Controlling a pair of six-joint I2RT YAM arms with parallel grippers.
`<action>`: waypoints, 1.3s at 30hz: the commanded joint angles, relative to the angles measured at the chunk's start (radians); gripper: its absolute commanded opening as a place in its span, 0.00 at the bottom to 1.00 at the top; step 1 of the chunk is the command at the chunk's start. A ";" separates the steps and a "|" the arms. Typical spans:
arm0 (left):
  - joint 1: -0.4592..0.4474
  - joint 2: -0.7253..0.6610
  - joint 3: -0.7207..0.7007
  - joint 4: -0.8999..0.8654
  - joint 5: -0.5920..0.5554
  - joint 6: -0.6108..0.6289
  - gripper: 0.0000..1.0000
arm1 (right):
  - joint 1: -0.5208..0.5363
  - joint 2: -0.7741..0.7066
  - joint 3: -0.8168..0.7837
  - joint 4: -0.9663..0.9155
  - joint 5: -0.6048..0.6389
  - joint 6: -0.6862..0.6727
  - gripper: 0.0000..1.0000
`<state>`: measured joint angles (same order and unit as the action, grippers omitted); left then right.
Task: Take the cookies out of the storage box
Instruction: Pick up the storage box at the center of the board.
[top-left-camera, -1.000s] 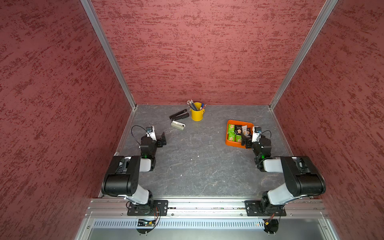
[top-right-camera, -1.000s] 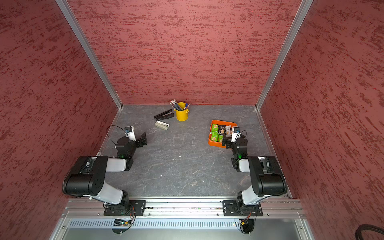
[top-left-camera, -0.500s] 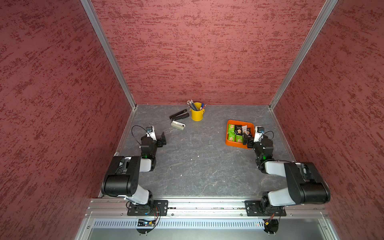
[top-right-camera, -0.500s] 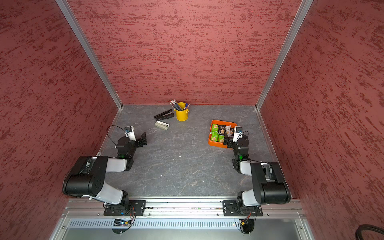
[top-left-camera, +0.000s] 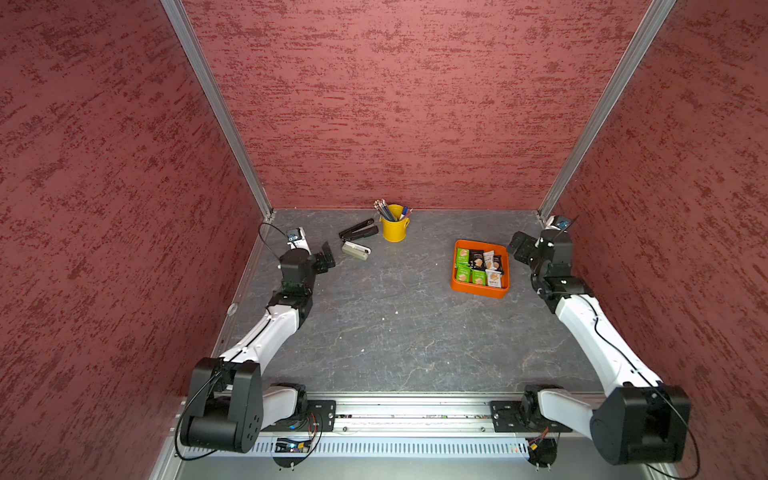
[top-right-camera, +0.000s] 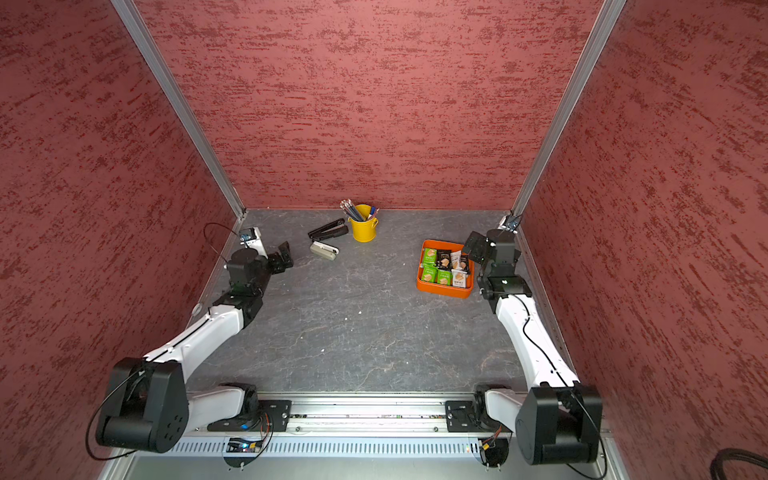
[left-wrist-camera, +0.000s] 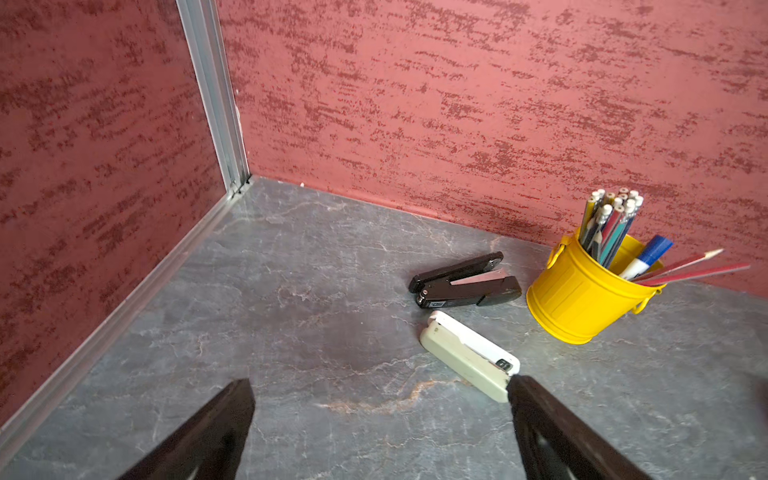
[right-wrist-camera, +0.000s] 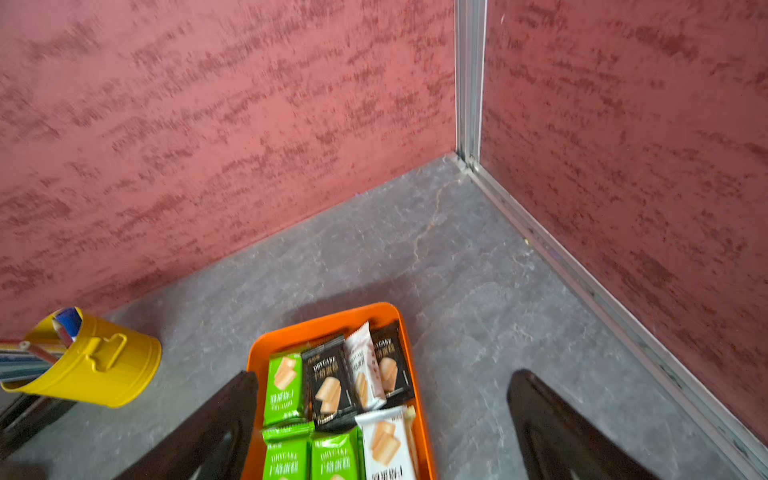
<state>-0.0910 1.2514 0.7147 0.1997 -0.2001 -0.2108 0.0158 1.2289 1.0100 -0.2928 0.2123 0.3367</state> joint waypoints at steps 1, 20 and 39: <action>-0.003 0.045 0.111 -0.308 0.013 -0.193 1.00 | -0.004 0.102 0.135 -0.368 -0.067 -0.008 0.98; -0.002 0.247 0.300 -0.721 0.223 -0.403 1.00 | -0.063 0.599 0.494 -0.671 -0.198 -0.142 0.44; -0.019 0.105 0.188 -0.748 0.200 -0.478 1.00 | -0.088 0.782 0.571 -0.632 -0.154 -0.223 0.24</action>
<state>-0.1036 1.3846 0.9264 -0.5323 0.0181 -0.6670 -0.0639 1.9846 1.5539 -0.9329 0.0429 0.1295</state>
